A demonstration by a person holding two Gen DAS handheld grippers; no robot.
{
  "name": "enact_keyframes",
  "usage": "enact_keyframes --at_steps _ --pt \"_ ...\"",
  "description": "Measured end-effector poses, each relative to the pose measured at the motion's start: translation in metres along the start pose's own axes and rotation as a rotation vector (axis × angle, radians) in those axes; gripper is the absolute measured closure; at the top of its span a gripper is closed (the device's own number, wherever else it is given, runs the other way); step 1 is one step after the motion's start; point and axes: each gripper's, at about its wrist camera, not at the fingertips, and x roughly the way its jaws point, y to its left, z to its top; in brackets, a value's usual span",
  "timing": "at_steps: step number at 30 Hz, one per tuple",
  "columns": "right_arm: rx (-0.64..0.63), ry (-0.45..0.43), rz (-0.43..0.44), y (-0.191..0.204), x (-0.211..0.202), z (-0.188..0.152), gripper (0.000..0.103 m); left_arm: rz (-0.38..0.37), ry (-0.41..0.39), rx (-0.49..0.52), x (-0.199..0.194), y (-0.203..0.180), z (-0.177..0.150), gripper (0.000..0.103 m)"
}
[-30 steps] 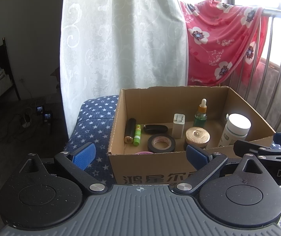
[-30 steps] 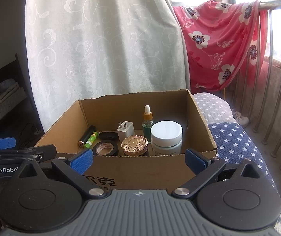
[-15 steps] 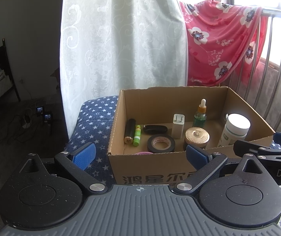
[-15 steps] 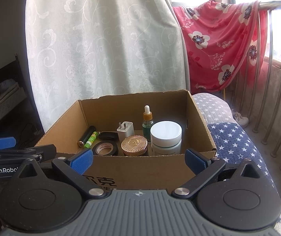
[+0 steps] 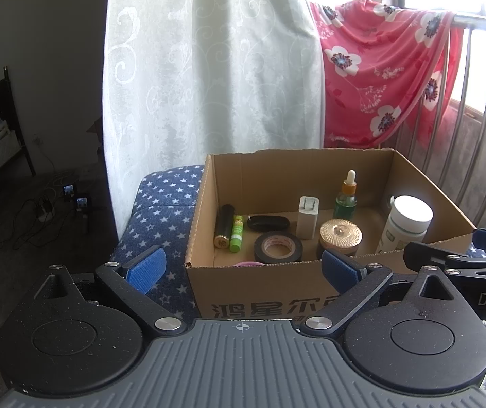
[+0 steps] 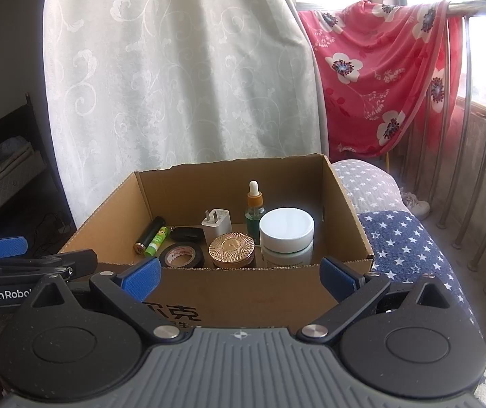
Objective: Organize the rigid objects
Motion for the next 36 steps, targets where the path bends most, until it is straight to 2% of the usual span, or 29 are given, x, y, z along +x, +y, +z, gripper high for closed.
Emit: enact_keyframes --at_steps 36 --pt "-0.001 0.001 -0.001 -0.0008 -0.0002 0.0008 0.001 -0.008 0.004 0.003 -0.0013 0.0004 0.0008 0.004"
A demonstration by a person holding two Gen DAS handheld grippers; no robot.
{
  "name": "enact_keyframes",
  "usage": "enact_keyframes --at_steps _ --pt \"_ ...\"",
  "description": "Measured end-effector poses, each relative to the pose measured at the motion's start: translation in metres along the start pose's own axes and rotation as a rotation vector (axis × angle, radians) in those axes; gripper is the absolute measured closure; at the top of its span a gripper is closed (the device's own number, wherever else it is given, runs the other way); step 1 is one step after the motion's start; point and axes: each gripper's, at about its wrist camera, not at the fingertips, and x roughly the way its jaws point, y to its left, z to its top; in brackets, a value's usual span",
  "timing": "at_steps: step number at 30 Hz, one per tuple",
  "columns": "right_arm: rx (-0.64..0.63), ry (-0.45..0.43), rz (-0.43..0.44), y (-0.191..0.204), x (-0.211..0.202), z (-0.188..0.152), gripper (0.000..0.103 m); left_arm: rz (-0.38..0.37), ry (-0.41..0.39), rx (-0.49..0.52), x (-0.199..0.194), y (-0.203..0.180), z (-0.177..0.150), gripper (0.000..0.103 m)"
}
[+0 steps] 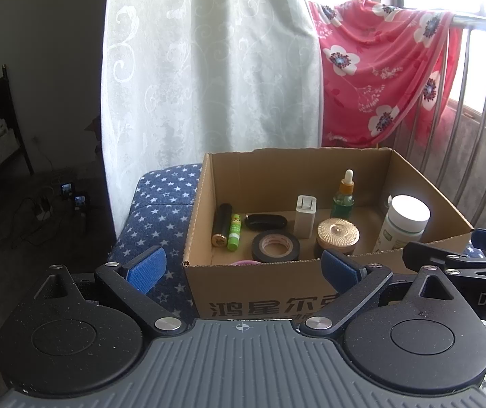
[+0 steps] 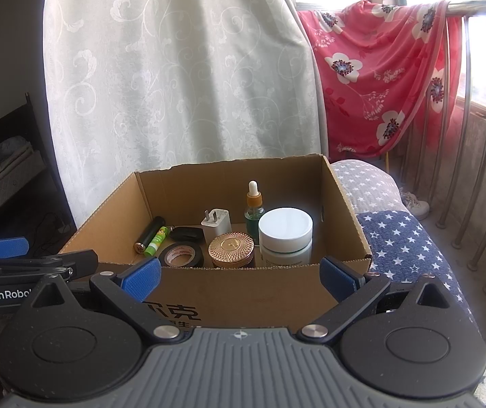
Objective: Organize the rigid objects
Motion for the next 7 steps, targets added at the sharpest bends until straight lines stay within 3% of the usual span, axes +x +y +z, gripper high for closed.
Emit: enact_keyframes --at_steps 7 --pt "0.0 0.0 0.0 -0.0001 0.0 0.0001 0.001 -0.001 0.0 0.0 0.0005 0.0004 0.0001 0.004"
